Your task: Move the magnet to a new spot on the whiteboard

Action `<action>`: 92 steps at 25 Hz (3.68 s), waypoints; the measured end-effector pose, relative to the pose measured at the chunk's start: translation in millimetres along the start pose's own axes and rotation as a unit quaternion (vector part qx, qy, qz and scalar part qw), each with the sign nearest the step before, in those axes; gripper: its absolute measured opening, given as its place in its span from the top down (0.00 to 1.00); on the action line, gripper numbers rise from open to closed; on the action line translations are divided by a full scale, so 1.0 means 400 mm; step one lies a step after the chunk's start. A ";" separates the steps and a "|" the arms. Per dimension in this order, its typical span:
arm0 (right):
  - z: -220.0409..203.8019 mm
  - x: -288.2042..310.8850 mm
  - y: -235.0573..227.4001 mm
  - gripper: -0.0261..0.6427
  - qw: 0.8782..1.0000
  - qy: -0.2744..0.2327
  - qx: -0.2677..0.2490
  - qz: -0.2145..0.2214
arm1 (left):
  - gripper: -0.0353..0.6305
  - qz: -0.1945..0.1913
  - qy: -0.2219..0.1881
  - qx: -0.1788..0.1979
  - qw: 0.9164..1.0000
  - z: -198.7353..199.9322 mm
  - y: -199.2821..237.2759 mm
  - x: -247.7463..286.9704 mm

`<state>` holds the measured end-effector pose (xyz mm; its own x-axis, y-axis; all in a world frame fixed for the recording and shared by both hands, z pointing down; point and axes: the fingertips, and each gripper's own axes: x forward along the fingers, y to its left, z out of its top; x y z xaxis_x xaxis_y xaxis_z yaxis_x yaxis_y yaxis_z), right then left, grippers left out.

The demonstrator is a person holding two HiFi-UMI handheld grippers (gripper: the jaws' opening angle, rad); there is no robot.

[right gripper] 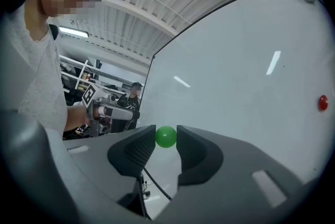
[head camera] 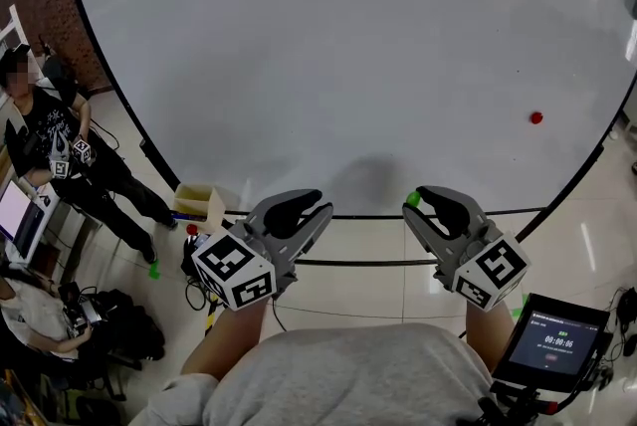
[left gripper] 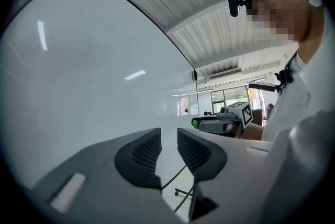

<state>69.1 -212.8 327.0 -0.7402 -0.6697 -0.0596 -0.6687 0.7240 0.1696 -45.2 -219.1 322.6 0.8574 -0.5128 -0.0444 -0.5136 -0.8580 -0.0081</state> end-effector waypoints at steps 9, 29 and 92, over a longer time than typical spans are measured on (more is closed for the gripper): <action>0.006 0.009 -0.012 0.78 1.000 -0.009 -0.002 -0.004 | 0.84 0.003 0.000 -0.001 1.000 -0.004 0.015 -0.009; 0.266 0.249 -0.245 0.79 0.860 0.070 -0.473 -0.177 | 0.84 0.009 0.005 -0.001 1.000 0.015 -0.030 -0.008; -0.033 -0.016 -0.003 0.96 0.999 0.041 -0.005 0.016 | 0.85 0.006 0.002 0.016 1.000 0.003 -0.023 0.022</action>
<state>75.8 -211.5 339.9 -0.7529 -0.6576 0.0274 -0.6432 0.7440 0.1809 -33.0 -215.8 321.0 0.8515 -0.5228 -0.0414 -0.5242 -0.8506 -0.0405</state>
